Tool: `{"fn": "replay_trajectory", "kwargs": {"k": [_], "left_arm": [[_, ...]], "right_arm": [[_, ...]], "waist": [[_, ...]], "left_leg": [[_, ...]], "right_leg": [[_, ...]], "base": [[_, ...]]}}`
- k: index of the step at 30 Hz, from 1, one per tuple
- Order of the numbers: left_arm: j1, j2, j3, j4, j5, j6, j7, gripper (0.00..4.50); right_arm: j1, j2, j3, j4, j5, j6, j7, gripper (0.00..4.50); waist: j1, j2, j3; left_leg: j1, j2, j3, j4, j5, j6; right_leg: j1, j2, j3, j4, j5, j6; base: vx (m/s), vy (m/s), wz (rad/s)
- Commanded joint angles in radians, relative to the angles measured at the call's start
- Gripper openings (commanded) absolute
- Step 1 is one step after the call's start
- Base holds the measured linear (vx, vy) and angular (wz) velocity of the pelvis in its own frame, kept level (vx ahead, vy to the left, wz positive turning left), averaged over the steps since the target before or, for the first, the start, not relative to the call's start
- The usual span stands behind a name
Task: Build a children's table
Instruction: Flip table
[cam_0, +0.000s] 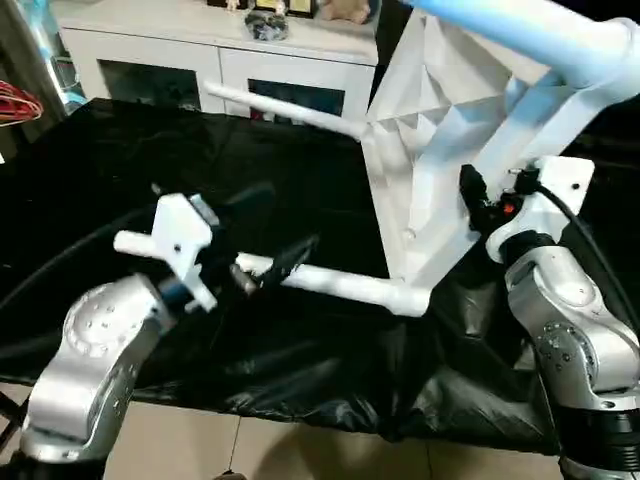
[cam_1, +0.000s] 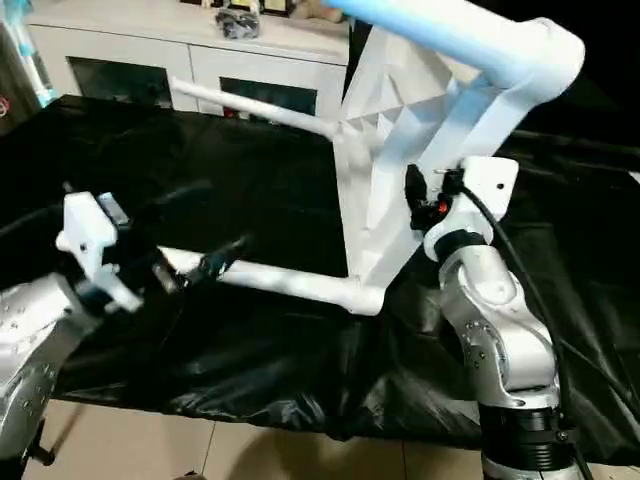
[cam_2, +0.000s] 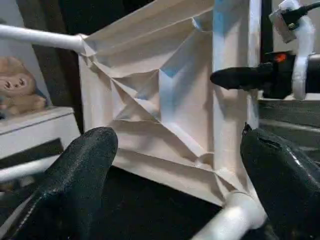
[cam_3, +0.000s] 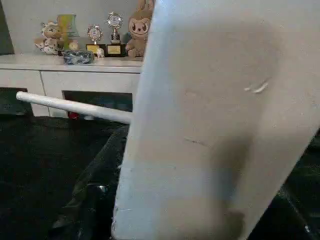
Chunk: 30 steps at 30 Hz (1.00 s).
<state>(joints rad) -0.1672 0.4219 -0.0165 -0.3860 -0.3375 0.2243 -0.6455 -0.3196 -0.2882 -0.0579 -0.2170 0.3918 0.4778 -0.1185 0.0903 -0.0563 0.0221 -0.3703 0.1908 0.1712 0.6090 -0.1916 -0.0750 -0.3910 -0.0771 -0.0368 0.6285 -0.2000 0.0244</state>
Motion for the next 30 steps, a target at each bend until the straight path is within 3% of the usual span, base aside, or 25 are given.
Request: {"fn": "replay_trajectory", "kwargs": {"k": [1, 5, 9, 10, 11, 16, 19, 21, 22, 23, 24, 25, 27, 28, 30], "left_arm": [[-0.019, 0.001, -0.022, 0.007, 0.035, -0.018, 0.005, 4.5], [-0.068, 0.015, -0.048, 0.039, 0.125, -0.077, 0.028, 4.5], [-0.114, 0.023, -0.074, 0.054, 0.185, -0.146, 0.021, 4.5], [-0.138, 0.022, -0.075, 0.06, 0.212, -0.179, 0.036, 4.5], [-0.153, 0.021, -0.076, 0.065, 0.232, -0.201, 0.047, 4.5], [-0.235, 0.026, -0.074, 0.063, 0.31, -0.293, 0.08, 4.5], [-0.296, 0.039, -0.073, 0.082, 0.405, -0.384, 0.136, 4.5], [-0.33, 0.056, -0.07, 0.116, 0.49, -0.456, 0.184, 4.5], [-0.344, 0.068, -0.069, 0.135, 0.538, -0.485, 0.212, 4.5], [-0.344, 0.068, -0.069, 0.135, 0.538, -0.485, 0.212, 4.5], [-0.344, 0.068, -0.069, 0.135, 0.538, -0.485, 0.212, 4.5], [-0.367, 0.088, -0.073, 0.17, 0.594, -0.516, 0.238, 4.5], [-0.402, 0.106, -0.078, 0.22, 0.653, -0.545, 0.272, 4.5], [-0.407, 0.107, -0.079, 0.226, 0.659, -0.548, 0.275, 4.5], [-0.446, 0.12, -0.092, 0.271, 0.71, -0.579, 0.305, 4.5]], "right_arm": [[0.026, -0.029, -0.01, 0.046, -0.065, 0.053, -0.04, 2.04], [-0.004, -0.051, 0.026, 0.068, -0.127, 0.043, -0.028, 2.04], [-0.053, -0.067, 0.046, 0.117, -0.151, 0.032, -0.006, 2.03], [-0.066, -0.072, 0.052, 0.131, -0.157, 0.031, 0.005, 2.02], [-0.073, -0.075, 0.056, 0.14, -0.161, 0.029, 0.013, 2.01], [-0.095, -0.092, 0.07, 0.184, -0.183, 0.013, 0.048, 1.99], [-0.115, -0.096, 0.083, 0.235, -0.206, -0.02, 0.074, 1.99], [-0.116, -0.092, 0.088, 0.256, -0.214, -0.053, 0.097, 2.54], [-0.112, -0.089, 0.088, 0.26, -0.211, -0.071, 0.112, 2.68], [-0.112, -0.089, 0.088, 0.26, -0.211, -0.071, 0.112, 2.68], [-0.112, -0.089, 0.088, 0.26, -0.211, -0.071, 0.112, 2.81], [-0.099, -0.087, 0.082, 0.25, -0.209, -0.084, 0.12, 3.03], [-0.078, -0.082, 0.07, 0.23, -0.201, -0.107, 0.134, 3.07], [-0.075, -0.08, 0.067, 0.227, -0.197, -0.109, 0.137, 3.14], [-0.05, -0.063, 0.042, 0.204, -0.171, -0.136, 0.145, 3.36]], "waist": [[-0.013, 0.01, -0.034], [-0.014, 0.013, -0.033], [-0.02, 0.008, -0.033], [-0.022, 0.0, -0.034], [-0.02, 0.004, -0.036], [-0.023, -0.001, -0.039], [-0.028, 0.0, -0.039], [-0.031, 0.001, -0.039], [-0.033, 0.001, -0.038], [-0.034, 0.005, -0.038], [-0.036, 0.002, -0.038], [-0.036, 0.007, -0.039], [-0.035, 0.009, -0.045], [-0.031, 0.011, -0.049], [-0.03, 0.022, -0.05]], "left_leg": [[0.017, 0.021, -0.008, -0.089, -0.333, -0.087], [0.02, 0.02, -0.01, -0.089, -0.351, -0.09], [0.018, 0.02, -0.011, -0.087, -0.354, -0.09], [0.017, 0.021, -0.011, -0.086, -0.351, -0.086], [0.018, 0.022, -0.011, -0.086, -0.342, -0.085], [0.014, 0.024, -0.01, -0.085, -0.299, -0.085], [0.01, 0.023, -0.009, -0.082, -0.277, -0.079], [0.009, 0.023, -0.008, -0.081, -0.278, -0.077], [0.008, 0.024, -0.01, -0.081, -0.279, -0.077], [0.006, 0.023, -0.011, -0.082, -0.282, -0.077], [0.008, 0.022, -0.01, -0.082, -0.289, -0.077], [0.01, 0.023, -0.011, -0.081, -0.295, -0.077], [0.008, 0.024, -0.011, -0.077, -0.265, -0.073], [0.005, 0.023, -0.01, -0.075, -0.216, -0.068], [0.001, 0.022, -0.01, -0.071, -0.16, -0.058]], "right_leg": [[0.011, -0.034, 0.033, -0.091, -0.343, -0.012], [0.009, -0.033, 0.031, -0.096, -0.377, -0.003], [0.009, -0.038, 0.032, -0.097, -0.404, -0.004], [0.01, -0.037, 0.031, -0.096, -0.409, -0.005], [0.01, -0.038, 0.032, -0.095, -0.39, -0.009], [0.017, -0.038, 0.031, -0.083, -0.293, -0.035], [0.022, -0.038, 0.031, -0.08, -0.256, -0.05], [0.022, -0.039, 0.031, -0.082, -0.262, -0.052], [0.023, -0.039, 0.031, -0.081, -0.267, -0.053], [0.023, -0.038, 0.03, -0.082, -0.272, -0.053], [0.022, -0.039, 0.03, -0.081, -0.283, -0.058], [0.02, -0.038, 0.031, -0.084, -0.281, -0.063], [0.023, -0.038, 0.032, -0.075, -0.216, -0.076], [0.028, -0.038, 0.032, -0.068, -0.15, -0.089], [0.029, -0.037, 0.03, -0.059, -0.053, -0.112]], "base": [[0.0, 0.0, 0.0], [0.0, 0.0, 0.0], [0.0, 0.0, 0.0], [0.0, 0.0, 0.0], [0.0, 0.0, 0.0], [0.0, 0.0, 0.0], [0.0, 0.0, 0.0], [0.0, 0.0, 0.0], [0.0, 0.0, 0.0], [0.0, 0.0, 0.0], [0.0, 0.0, 0.0], [0.0, 0.0, 0.0], [0.0, 0.0, 0.0], [0.0, 0.0, 0.0], [0.0, 0.0, 0.0]]}}
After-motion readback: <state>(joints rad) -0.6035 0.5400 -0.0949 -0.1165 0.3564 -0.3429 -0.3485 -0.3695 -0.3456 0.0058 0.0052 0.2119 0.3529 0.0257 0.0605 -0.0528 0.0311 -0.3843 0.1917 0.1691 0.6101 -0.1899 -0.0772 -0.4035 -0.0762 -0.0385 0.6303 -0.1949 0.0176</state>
